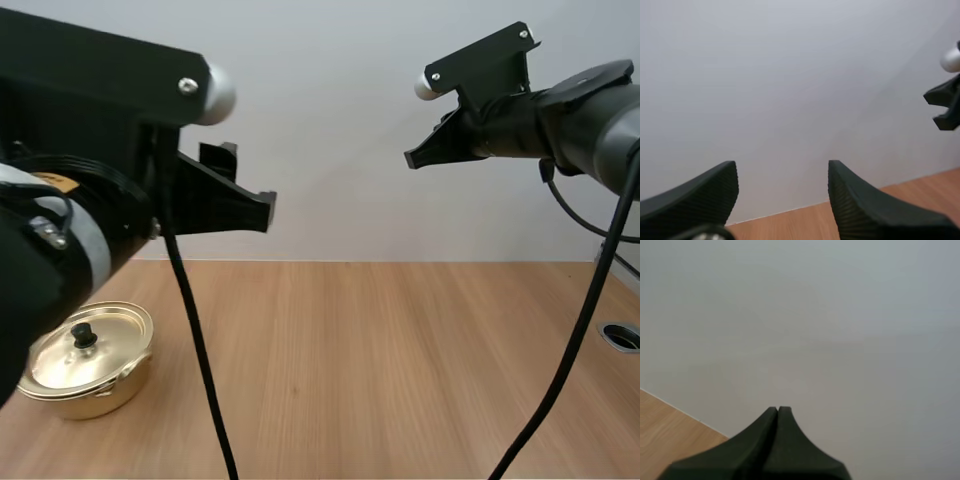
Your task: Open the pot, put the car inside, and close it
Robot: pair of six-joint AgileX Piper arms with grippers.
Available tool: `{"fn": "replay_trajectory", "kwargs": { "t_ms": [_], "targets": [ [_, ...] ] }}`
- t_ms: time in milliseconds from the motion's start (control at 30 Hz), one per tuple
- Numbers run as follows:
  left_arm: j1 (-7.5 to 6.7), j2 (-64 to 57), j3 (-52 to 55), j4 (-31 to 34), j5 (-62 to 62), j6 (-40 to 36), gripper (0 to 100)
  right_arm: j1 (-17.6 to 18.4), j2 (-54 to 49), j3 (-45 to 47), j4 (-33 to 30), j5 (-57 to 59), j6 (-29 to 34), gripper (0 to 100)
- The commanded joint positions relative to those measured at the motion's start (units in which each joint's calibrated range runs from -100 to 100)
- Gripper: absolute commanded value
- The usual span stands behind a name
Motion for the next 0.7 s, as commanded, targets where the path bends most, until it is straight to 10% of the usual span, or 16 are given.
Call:
{"fn": "replay_trajectory", "kwargs": {
  "t_ms": [0, 300, 667],
  "targets": [
    [-2.80, -0.9, -0.1, 13.3, -4.9, -15.6, 87, 0.0, -2.8, 5.5, 7.1, 0.1, -6.2, 0],
    [-10.40, -6.0, 6.9, 42.0, -14.7, -29.9, 87, 0.0, -24.7, 25.0, 23.4, 5.6, -12.9, 0],
    [-11.14, -8.9, 33.9, 43.1, -27.5, -32.5, 87, 0.2, -36.5, 36.5, 24.9, 3.4, -12.9, 0]
  ]
}}
